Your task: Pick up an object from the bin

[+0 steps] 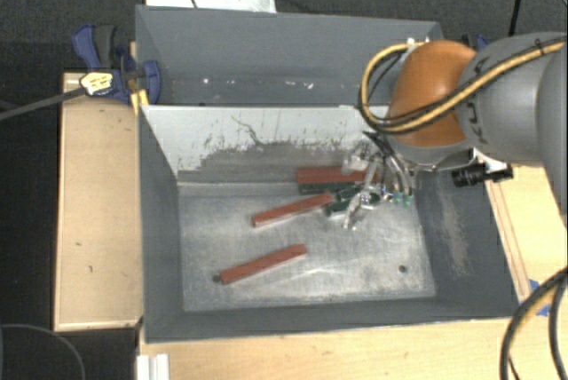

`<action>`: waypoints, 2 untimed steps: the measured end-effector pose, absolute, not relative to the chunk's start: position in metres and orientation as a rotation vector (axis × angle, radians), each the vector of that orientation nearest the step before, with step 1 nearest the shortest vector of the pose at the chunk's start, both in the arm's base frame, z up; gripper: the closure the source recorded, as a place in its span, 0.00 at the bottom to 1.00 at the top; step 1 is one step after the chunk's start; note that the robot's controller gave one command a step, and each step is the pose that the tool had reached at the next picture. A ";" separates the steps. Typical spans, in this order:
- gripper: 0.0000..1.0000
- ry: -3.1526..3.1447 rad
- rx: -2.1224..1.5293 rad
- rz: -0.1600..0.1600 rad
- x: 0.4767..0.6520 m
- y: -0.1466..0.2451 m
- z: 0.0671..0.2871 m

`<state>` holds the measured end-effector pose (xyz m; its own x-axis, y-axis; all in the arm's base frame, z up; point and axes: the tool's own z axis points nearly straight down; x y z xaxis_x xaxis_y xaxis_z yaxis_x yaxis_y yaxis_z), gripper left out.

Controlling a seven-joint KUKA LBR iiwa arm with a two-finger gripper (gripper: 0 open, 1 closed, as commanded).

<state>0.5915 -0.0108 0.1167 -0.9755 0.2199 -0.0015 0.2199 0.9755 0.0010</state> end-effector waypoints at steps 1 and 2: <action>0.00 3.144 -0.076 -0.013 0.591 0.029 0.079; 1.00 3.125 -0.175 -0.002 0.585 0.065 0.076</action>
Offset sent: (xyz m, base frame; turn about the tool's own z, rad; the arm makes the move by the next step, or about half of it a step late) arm -0.0112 0.0768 -0.0467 -0.3347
